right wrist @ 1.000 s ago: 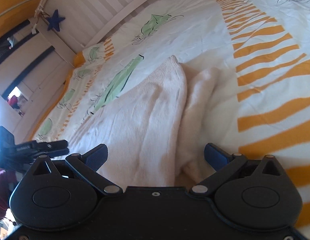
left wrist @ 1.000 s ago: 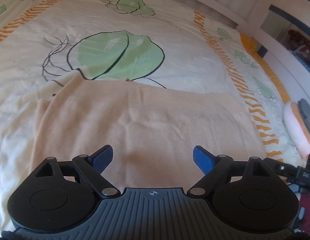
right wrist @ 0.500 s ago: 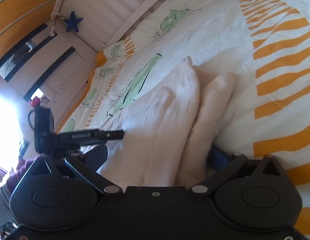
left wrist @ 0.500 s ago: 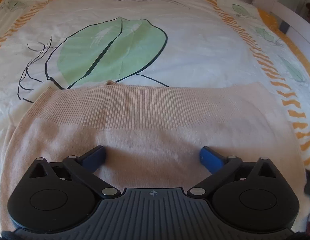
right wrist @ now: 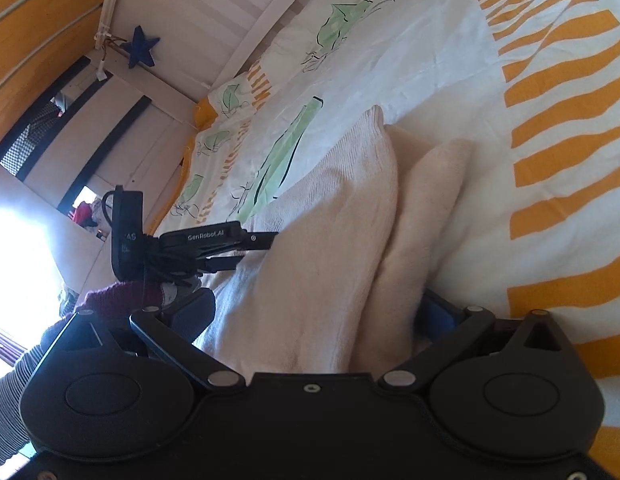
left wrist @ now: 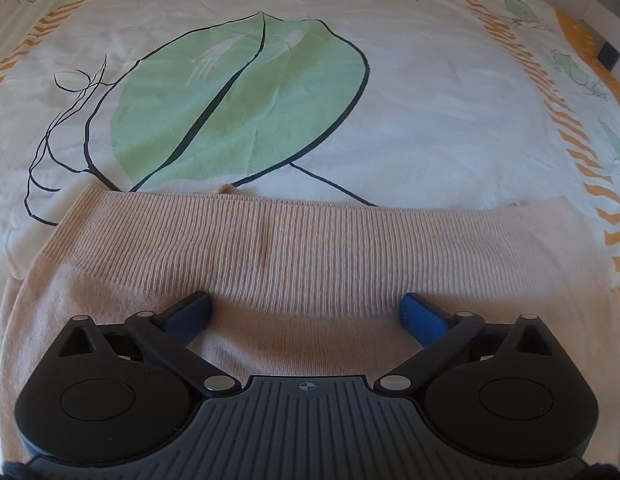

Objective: Fold small clothes

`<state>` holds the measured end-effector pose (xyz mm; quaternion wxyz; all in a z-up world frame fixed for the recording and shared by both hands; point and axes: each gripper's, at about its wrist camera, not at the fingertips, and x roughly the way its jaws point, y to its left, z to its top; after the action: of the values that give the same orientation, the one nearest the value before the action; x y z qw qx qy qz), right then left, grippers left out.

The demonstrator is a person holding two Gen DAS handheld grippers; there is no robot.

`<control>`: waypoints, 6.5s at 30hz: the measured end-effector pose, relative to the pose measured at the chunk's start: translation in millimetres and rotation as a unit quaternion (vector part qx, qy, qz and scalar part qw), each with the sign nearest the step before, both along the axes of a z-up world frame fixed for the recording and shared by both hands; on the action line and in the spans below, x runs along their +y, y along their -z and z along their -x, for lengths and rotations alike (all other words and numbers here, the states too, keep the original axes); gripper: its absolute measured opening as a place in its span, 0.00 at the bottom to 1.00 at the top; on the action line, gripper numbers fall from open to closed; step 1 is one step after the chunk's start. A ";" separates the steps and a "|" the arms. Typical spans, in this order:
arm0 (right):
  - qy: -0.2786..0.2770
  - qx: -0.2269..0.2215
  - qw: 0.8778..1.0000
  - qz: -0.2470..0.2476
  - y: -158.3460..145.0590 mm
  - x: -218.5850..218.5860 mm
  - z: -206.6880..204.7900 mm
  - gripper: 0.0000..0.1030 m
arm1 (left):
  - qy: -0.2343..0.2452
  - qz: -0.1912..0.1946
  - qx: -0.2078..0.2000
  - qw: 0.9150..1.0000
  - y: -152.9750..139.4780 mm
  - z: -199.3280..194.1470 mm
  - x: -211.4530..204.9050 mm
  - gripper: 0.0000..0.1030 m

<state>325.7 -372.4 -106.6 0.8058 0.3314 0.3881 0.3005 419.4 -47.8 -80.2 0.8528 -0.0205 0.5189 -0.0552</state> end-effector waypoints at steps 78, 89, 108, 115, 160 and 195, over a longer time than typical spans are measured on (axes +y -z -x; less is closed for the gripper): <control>-0.021 -0.035 0.989 0.139 -98.9 192.8 -14.8 0.24 | -0.084 0.147 -0.164 0.972 -51.4 106.1 244.0 0.90; -0.069 -0.013 0.991 0.118 -66.8 276.3 -15.3 0.24 | -0.088 0.191 -0.146 0.967 -48.5 101.5 257.2 0.90; -0.100 -0.069 0.976 0.180 -57.8 341.1 -4.9 0.46 | -0.101 0.210 -0.141 0.962 -45.0 101.1 266.0 0.91; -0.063 -0.107 0.979 0.162 -80.2 313.8 9.9 0.46 | -0.113 0.219 -0.147 0.958 -47.2 103.3 273.1 0.90; -0.071 -0.206 0.956 0.196 -82.9 241.3 57.8 1.00 | 0.010 0.131 -0.070 0.989 0.2 135.0 206.0 0.91; -0.048 -0.027 0.998 0.043 -10.0 176.3 -51.6 1.00 | 0.024 0.248 -0.041 0.968 10.5 117.0 188.1 0.99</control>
<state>377.3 -196.1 -96.7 0.8142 0.2688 0.3942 0.3308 302.4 140.2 -90.7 0.8400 -0.2166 0.4541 -0.2031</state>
